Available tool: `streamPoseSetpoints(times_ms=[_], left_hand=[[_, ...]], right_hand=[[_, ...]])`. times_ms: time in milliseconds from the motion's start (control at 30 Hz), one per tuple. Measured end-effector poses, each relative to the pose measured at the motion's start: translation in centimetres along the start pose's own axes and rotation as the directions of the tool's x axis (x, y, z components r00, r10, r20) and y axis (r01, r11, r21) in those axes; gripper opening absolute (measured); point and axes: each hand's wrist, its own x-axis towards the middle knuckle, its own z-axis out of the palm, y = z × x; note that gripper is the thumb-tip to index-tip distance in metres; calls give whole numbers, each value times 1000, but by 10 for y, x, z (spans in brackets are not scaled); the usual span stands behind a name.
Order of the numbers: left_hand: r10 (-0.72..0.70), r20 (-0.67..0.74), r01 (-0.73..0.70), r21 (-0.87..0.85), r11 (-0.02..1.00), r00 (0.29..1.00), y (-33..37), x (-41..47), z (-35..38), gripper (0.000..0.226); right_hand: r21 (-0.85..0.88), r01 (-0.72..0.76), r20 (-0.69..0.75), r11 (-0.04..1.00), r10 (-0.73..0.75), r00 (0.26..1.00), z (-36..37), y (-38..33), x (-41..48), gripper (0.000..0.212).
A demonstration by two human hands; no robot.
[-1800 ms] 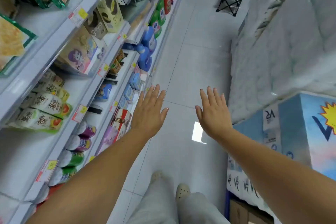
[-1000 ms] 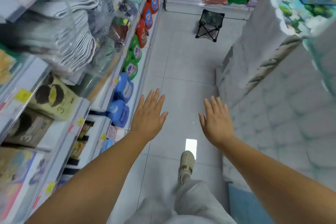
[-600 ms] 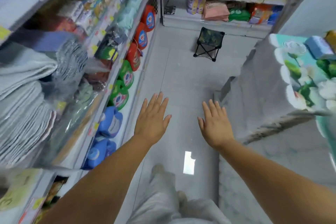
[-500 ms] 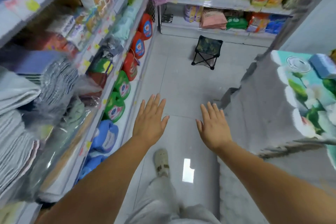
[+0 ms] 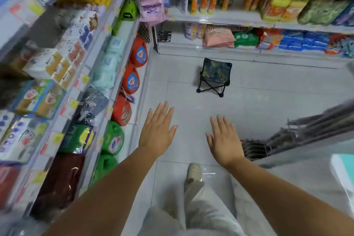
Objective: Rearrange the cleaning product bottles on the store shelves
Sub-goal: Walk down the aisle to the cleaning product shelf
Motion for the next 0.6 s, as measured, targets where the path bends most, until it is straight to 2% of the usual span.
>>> streamPoseSetpoints(times_ms=[233, 433, 600], left_hand=[[-21, 53, 19, 37, 999, 998, -28, 155, 14, 59], [-39, 77, 39, -2, 999, 996, -46, 282, 12, 59], [-15, 26, 15, 14, 1000, 1000, -96, 400, 15, 57]], right_hand=[[-23, 26, 31, 999, -25, 999, -20, 37, 172, 67], [-55, 43, 64, 998, -39, 997, -52, 58, 310, 65], [-37, 21, 13, 999, -20, 1000, -64, 60, 421, 72]])
